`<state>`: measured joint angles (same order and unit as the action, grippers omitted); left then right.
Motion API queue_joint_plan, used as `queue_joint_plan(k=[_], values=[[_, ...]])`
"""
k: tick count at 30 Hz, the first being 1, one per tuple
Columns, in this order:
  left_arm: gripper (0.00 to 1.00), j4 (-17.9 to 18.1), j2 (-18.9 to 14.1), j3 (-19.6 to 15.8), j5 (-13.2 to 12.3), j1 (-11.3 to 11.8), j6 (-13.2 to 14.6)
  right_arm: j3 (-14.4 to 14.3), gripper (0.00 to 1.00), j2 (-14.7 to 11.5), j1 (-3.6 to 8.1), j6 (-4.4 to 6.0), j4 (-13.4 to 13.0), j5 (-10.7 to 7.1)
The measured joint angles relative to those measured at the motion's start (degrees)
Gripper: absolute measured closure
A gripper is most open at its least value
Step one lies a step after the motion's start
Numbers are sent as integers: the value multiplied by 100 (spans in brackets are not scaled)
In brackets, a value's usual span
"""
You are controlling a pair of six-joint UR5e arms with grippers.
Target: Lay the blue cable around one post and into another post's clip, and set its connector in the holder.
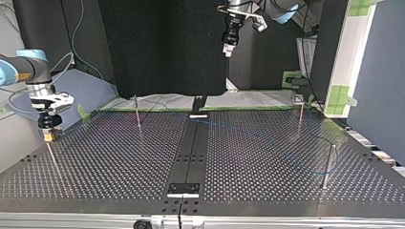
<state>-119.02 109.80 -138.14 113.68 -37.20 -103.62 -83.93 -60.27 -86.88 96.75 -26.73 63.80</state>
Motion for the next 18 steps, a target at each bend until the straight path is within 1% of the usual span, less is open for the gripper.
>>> queue_joint_plan(k=[6,10,11,12,13,14,15,16,17,18], values=[[0,0,0,0,0,3,0,-2,100,2,2,39,-1,2],[0,0,1,0,0,6,0,-5,100,4,4,45,4,7],[0,0,1,0,0,6,0,-5,92,4,5,46,6,7],[0,-2,1,0,0,7,0,-5,92,4,6,46,9,9],[0,-4,1,0,0,7,0,-5,80,4,9,46,12,9],[0,-5,1,0,0,9,0,-5,76,4,11,46,14,9],[0,-6,1,0,0,9,0,-5,76,5,13,45,15,10],[0,-7,1,0,0,10,0,-5,62,5,14,45,16,10],[0,-7,1,0,0,11,0,-5,53,5,15,45,16,10],[0,-8,1,0,0,10,0,-5,53,5,15,44,17,11]])
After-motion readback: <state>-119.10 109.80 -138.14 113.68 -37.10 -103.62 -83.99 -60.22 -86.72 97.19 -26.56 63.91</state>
